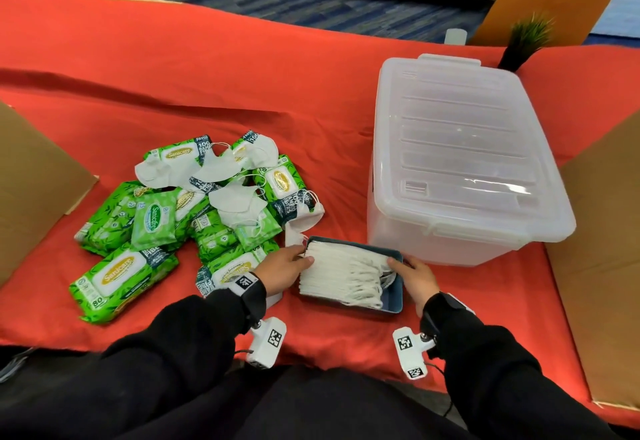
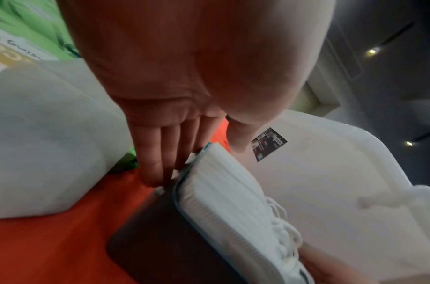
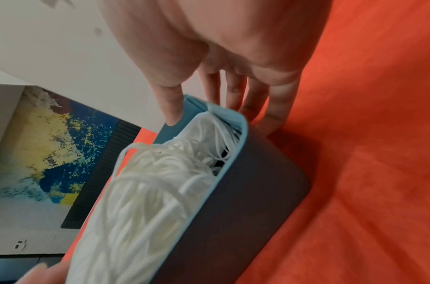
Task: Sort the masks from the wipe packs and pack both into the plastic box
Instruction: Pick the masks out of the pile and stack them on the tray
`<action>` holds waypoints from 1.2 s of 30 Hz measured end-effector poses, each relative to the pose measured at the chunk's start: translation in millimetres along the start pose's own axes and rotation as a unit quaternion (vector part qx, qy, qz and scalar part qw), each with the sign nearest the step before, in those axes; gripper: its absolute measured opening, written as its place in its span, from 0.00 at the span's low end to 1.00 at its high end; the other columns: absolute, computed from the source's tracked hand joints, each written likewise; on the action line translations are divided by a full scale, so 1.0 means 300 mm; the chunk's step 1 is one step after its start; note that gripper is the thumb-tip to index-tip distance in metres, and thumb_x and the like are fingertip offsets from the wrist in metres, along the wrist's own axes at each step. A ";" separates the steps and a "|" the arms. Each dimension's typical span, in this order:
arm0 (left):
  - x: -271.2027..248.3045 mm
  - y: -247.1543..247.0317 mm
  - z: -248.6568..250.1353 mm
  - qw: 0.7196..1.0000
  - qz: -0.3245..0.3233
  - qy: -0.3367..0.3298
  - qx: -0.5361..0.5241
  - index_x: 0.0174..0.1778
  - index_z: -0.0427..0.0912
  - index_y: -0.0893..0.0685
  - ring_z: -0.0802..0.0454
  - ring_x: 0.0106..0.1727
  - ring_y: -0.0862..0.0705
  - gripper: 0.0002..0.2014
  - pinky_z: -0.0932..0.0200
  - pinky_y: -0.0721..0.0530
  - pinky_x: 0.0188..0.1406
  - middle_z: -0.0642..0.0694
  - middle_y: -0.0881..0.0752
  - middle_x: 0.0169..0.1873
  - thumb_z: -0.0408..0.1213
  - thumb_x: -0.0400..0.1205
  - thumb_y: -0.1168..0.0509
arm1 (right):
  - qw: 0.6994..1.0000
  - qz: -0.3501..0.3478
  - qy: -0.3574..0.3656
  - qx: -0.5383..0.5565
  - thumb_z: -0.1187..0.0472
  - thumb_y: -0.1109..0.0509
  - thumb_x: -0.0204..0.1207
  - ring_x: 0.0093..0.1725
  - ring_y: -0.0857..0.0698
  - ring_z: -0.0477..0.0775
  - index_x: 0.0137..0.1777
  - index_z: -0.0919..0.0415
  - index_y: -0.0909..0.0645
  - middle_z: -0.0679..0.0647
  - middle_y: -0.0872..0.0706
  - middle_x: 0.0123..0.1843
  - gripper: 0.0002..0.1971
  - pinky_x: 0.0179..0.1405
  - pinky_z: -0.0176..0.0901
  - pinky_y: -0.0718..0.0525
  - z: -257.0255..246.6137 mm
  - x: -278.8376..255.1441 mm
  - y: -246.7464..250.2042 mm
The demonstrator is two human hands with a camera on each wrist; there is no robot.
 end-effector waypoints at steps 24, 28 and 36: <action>-0.093 0.235 -0.291 0.976 0.098 0.055 0.188 0.48 0.56 0.14 0.52 0.47 0.16 0.16 0.50 0.15 0.51 0.55 0.15 0.45 0.57 0.69 0.21 | 0.966 -0.215 0.099 -0.108 0.69 0.26 0.79 0.39 0.13 0.53 0.51 0.62 0.13 0.62 0.11 0.43 0.04 0.34 0.42 0.17 -0.309 -0.226 -0.504; -0.085 0.299 -0.263 0.990 0.124 0.056 0.034 0.38 0.44 0.16 0.47 0.37 0.11 0.09 0.49 0.14 0.41 0.49 0.11 0.31 0.41 0.75 0.22 | 0.950 -0.263 0.060 -0.157 0.68 0.23 0.77 0.37 0.13 0.51 0.51 0.62 0.14 0.59 0.14 0.40 0.06 0.37 0.50 0.15 -0.288 -0.241 -0.654; -0.145 0.540 -0.172 0.886 0.100 0.098 -0.442 0.43 0.41 0.16 0.51 0.26 0.17 0.05 0.62 0.25 0.23 0.45 0.14 0.31 0.35 0.80 0.26 | 0.882 -0.245 0.241 -0.323 0.52 0.13 0.62 0.49 0.15 0.40 0.56 0.48 0.14 0.42 0.12 0.50 0.23 0.50 0.36 0.18 -0.321 -0.288 -0.959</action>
Point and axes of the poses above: each hand's wrist, its own x-axis towards the middle knuckle, its own y-axis out of the back of the hand, z = x × y, the point moved 1 cm from there along x, towards the middle knuckle
